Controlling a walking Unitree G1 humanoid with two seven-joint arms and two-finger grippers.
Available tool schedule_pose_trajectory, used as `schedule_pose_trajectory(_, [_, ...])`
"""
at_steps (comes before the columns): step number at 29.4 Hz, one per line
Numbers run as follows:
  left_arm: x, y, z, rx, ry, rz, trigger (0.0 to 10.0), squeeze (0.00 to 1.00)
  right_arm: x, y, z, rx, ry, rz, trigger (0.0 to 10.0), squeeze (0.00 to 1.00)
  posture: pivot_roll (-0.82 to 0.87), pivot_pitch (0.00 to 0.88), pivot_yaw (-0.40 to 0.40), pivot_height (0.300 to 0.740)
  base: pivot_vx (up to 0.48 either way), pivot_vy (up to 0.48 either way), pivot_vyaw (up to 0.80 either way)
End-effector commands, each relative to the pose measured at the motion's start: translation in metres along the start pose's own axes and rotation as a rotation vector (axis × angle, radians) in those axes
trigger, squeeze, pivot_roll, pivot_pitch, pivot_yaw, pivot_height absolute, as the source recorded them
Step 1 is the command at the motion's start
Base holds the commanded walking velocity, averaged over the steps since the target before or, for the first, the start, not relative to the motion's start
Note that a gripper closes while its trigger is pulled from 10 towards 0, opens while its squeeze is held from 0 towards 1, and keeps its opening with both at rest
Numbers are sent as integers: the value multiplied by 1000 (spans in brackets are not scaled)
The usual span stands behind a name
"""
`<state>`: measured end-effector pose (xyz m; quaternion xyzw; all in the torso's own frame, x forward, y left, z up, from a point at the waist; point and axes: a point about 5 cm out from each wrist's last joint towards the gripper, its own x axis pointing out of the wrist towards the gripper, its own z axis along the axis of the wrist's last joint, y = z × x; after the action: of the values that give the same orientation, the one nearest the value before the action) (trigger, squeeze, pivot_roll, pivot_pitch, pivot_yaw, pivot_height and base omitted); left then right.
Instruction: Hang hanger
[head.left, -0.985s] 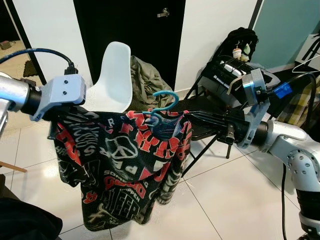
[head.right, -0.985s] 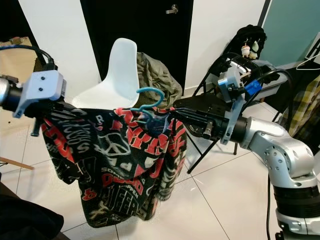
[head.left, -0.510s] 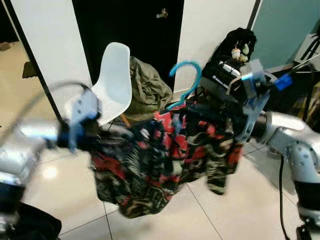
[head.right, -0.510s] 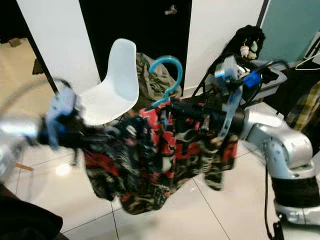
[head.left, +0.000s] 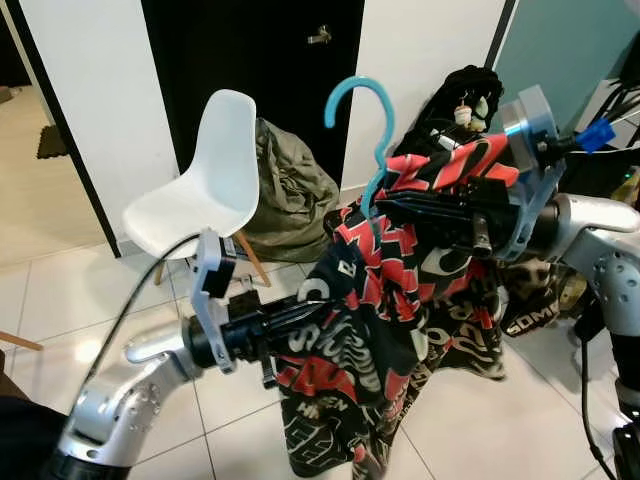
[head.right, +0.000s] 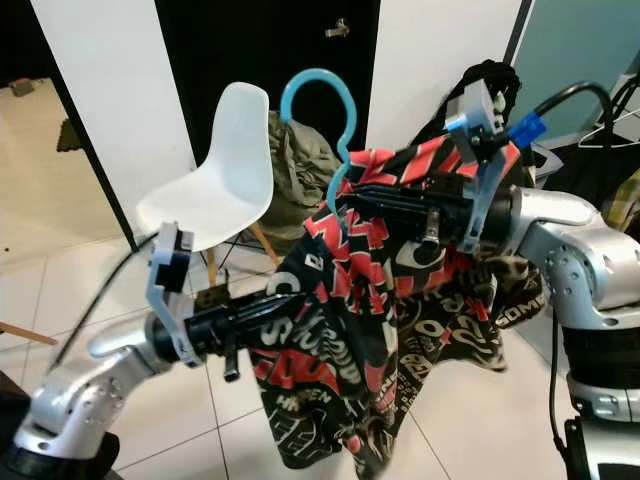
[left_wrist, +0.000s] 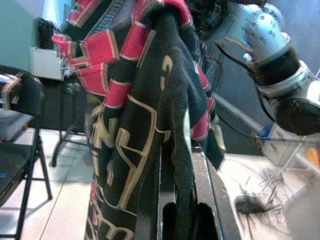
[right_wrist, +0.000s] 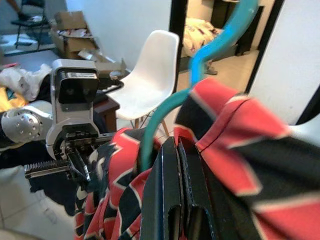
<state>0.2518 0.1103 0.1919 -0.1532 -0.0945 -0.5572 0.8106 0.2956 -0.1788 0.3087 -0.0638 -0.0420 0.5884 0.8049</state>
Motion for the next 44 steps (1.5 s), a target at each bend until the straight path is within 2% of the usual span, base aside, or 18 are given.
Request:
schedule_pose_trajectory(1, [6, -7, 19, 55, -113, -38, 10000, 0, 2, 0, -3, 6, 30, 10, 0, 0, -74, 0, -74, 740, 0, 0, 0])
schedule_pose_trajectory(2, [10, -10, 16, 29, -182, -1, 10000, 0, 0, -1, 0, -3, 34, 16, 0, 0, -78, 0, -89, 740, 0, 0, 0])
schedule_pose_trajectory(3, [10, -10, 16, 29, -182, -1, 10000, 0, 0, -1, 0, -3, 34, 16, 0, 0, -78, 0, -89, 740, 0, 0, 0])
schedule_pose_trajectory(4, [16, -10, 17, 12, -257, 36, 10000, 0, 0, -2, 2, -14, 39, 24, 0, 0, -78, 0, -94, 740, 0, 0, 0])
schedule_pose_trajectory(6, [16, -10, 17, 12, -257, 36, 10000, 0, 0, -2, 2, -14, 39, 24, 0, 0, -78, 0, -94, 740, 0, 0, 0])
schedule_pose_trajectory(8, [25, -7, 24, -11, -357, 70, 10000, 0, -1, -3, 7, -29, 11, 22, 0, 0, -81, 2, -95, 740, 0, 0, 0])
schedule_pose_trajectory(12, [30, -7, 27, -23, -403, 76, 10000, 0, -4, -5, 14, -41, -50, 8, 0, 0, -91, 5, -96, 740, 0, 0, 0])
schedule_pose_trajectory(18, [39, -8, 25, 3, -394, 81, 10000, 0, -7, -11, 25, -54, -130, -34, 0, 0, -94, 4, -96, 740, 0, 0, 0])
schedule_pose_trajectory(19, [44, -7, 26, 27, -387, 82, 10000, 0, -8, -14, 28, -60, -156, -54, 2157, 0, -95, 2, -97, 740, 0, 0, 0])
schedule_pose_trajectory(20, [49, -6, 27, 47, -385, 84, 10000, 0, -8, -16, 29, -62, -170, -64, 10000, 0, -95, 1, -96, 740, 0, 0, 0])
schedule_pose_trajectory(23, [51, -6, 28, 64, -384, 85, 10000, 0, -8, -16, 28, -57, -177, -65, 10000, 0, -94, 1, -96, 740, 0, 0, 0])
schedule_pose_trajectory(24, [53, -5, 30, 73, -387, 87, 10000, 0, -7, -16, 27, -51, -178, -69, 10000, 984, -98, 1, -93, 740, 0, 0, 0])
schedule_pose_trajectory(29, [54, -4, 31, 89, -388, 92, 10000, 0, -11, -6, 29, -50, -193, 1, 10000, 1000, -99, 1, -93, 740, 0, 0, 0])
schedule_pose_trajectory(33, [54, -2, 31, 103, -388, 99, 10000, 0, -17, 15, 33, -50, -183, 173, 10000, 1000, -104, 0, -97, 740, 0, 0, 0])
schedule_pose_trajectory(39, [51, 0, 33, 118, -386, 104, 10000, 0, -22, 24, 42, -48, -207, 251, 10000, 1000, -103, 0, -99, 740, 0, 0, 0])
schedule_pose_trajectory(42, [42, 4, 30, 156, -327, 93, 10000, 0, -48, 27, 87, -97, -386, 286, 10000, 1000, -104, 0, -101, 740, 0, 0, 0])
schedule_pose_trajectory(43, [42, 4, 30, 156, -327, 93, 10000, 0, -48, 27, 87, -97, -386, 286, 10000, 1000, -104, 0, -101, 740, 0, 0, 0])
schedule_pose_trajectory(44, [36, 5, 28, 170, -287, 77, 10000, 0, -58, 26, 104, -140, -435, 273, 10000, 1000, -104, 0, -101, 740, 0, 0, 0])
